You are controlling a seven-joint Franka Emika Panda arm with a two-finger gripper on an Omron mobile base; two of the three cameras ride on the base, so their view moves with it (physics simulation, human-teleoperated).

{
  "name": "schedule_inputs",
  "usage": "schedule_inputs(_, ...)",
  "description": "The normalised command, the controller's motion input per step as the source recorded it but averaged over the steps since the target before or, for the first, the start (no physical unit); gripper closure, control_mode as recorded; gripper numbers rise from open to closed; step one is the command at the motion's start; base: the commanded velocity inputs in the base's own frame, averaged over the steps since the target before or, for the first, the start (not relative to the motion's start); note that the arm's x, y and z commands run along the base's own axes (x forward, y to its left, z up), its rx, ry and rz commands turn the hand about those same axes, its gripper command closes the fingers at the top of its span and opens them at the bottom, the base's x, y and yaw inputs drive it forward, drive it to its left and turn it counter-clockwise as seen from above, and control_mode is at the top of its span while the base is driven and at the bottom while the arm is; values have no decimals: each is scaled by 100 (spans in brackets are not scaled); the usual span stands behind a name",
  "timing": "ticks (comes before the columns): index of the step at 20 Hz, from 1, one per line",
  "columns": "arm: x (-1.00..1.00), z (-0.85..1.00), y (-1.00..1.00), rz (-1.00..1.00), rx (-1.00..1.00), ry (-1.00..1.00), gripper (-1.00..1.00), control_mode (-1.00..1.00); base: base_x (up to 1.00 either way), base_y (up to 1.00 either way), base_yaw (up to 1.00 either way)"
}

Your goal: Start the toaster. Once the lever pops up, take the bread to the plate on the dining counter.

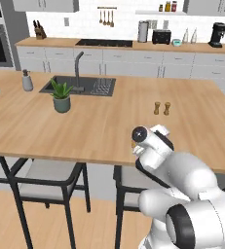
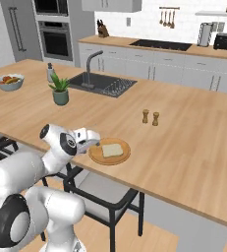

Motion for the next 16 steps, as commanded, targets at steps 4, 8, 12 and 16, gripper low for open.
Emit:
schedule_inputs(4,-4,100,2,-3,5,17,-100,-100,0,0,0)
schedule_inputs(8,0,100,3,-6,16,28,-100,-100,0,0,0)
schedule_inputs(12,-35,58,17,-17,11,19,-100,-100,0,0,0)
schedule_inputs(16,-27,-6,13,-2,0,2,-100,-100,0,0,0)
